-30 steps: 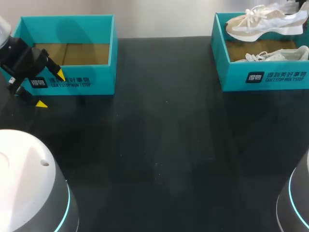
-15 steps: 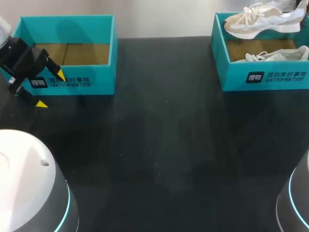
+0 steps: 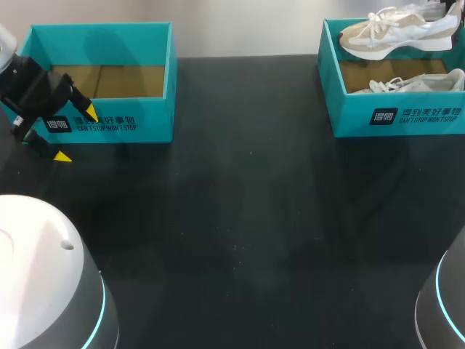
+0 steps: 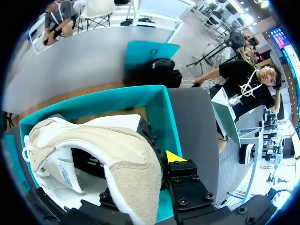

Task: Take the shoe out of the shoebox, open the shoe tongue, remove and reinsert the insole, then place the shoe into the shoebox

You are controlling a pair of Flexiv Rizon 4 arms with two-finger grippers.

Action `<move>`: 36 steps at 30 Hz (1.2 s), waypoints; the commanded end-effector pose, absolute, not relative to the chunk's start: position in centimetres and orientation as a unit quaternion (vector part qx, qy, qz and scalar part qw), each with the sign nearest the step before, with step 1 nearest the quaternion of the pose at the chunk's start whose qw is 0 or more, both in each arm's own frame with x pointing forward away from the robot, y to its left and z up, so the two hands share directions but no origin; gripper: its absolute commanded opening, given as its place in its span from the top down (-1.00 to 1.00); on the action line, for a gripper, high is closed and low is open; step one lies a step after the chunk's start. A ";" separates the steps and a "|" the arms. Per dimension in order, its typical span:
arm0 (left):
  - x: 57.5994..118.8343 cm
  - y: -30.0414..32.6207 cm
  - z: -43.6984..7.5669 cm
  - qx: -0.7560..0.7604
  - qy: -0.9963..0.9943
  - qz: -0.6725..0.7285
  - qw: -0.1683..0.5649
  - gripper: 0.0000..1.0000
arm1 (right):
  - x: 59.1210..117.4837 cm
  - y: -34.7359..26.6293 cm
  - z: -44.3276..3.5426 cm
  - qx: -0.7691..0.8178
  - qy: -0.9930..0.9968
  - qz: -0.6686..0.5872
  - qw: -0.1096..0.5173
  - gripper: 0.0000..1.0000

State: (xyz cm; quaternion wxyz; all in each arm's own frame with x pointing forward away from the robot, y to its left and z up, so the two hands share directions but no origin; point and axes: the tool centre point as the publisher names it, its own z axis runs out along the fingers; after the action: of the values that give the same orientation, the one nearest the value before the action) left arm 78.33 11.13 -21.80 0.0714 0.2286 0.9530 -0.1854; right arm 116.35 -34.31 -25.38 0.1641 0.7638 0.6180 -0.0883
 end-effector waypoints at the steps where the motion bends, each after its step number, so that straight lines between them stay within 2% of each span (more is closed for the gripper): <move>1: 78.3 11.1 -21.8 0.229 0.953 -0.184 0.071 -1.00 | 116.9 -34.7 -25.8 0.765 0.617 -0.090 0.161 1.00; 36: 78.3 11.1 -21.8 0.229 0.953 -0.184 0.071 -1.00 | 115.3 -34.6 -29.4 0.760 0.630 -0.064 0.148 1.00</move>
State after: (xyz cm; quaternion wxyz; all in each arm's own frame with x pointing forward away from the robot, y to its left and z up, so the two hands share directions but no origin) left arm 78.33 11.13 -21.80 0.0714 0.2286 0.9530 -0.1854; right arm 115.49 -34.65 -29.43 0.1475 0.7598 0.6300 -0.0644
